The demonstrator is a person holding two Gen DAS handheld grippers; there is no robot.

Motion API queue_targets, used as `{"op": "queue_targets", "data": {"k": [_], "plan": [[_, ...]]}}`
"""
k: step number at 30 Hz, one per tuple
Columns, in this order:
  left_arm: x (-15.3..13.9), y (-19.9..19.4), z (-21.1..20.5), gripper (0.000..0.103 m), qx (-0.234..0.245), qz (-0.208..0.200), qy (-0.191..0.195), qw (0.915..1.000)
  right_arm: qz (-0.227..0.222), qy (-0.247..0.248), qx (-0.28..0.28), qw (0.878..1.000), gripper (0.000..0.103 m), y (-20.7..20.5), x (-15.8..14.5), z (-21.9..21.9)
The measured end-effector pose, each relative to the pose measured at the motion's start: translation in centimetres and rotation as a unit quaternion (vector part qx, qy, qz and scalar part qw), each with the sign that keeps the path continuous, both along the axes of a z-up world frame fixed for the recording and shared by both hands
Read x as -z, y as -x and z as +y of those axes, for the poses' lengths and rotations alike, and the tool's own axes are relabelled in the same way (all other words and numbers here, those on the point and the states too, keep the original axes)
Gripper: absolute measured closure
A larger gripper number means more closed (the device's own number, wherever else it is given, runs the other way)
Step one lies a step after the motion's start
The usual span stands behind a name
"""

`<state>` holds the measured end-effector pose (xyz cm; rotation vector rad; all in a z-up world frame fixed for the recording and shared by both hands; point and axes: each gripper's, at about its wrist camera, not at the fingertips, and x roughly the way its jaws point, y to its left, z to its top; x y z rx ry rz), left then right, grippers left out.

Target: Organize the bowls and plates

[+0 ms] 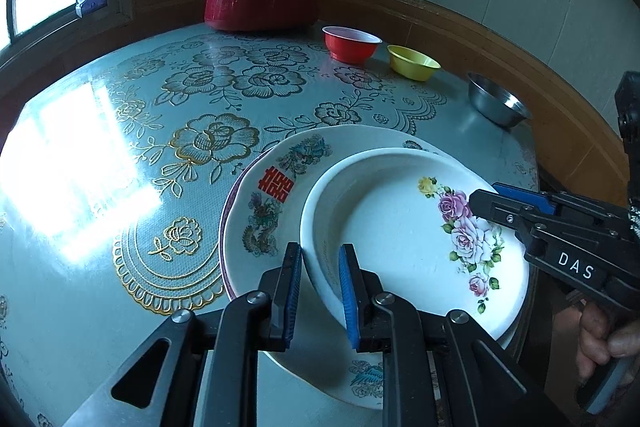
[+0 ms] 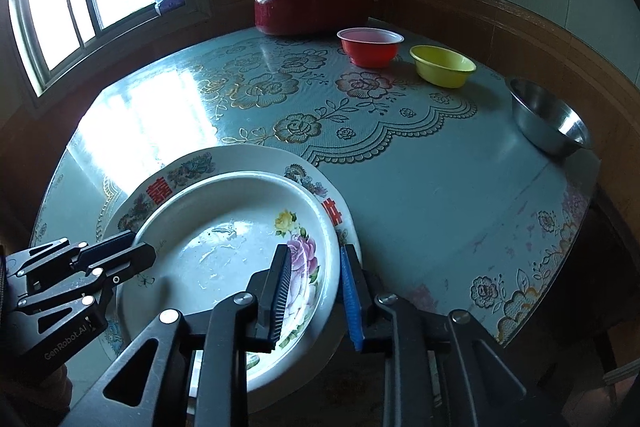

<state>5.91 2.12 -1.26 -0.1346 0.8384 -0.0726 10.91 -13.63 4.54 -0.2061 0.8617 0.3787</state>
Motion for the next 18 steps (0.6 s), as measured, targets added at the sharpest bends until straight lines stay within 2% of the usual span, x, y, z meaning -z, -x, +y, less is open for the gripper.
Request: {"op": "queue_targets", "data": {"k": [4,8,14,18], "plan": [[0.0,0.0,0.3,0.083,-0.005,-0.001,0.008,1.0,0.0,-0.036,0.011,0.999,0.078,0.4,-0.5,-0.9],[0.0,0.1,0.1,0.084,-0.006,-0.004,-0.001,1.0,0.001,-0.064,0.02,0.998,0.078,0.6,-0.9,-2.1],[-0.1,0.2,0.1,0.084,-0.008,-0.007,-0.001,0.9999,0.015,-0.111,0.036,0.993,0.078,0.8,-1.3,-4.1],[-0.5,0.5,0.6,0.084,-0.016,-0.011,0.007,0.9998,0.035,-0.147,0.027,0.988,0.078,1.3,-1.5,-5.1]]}}
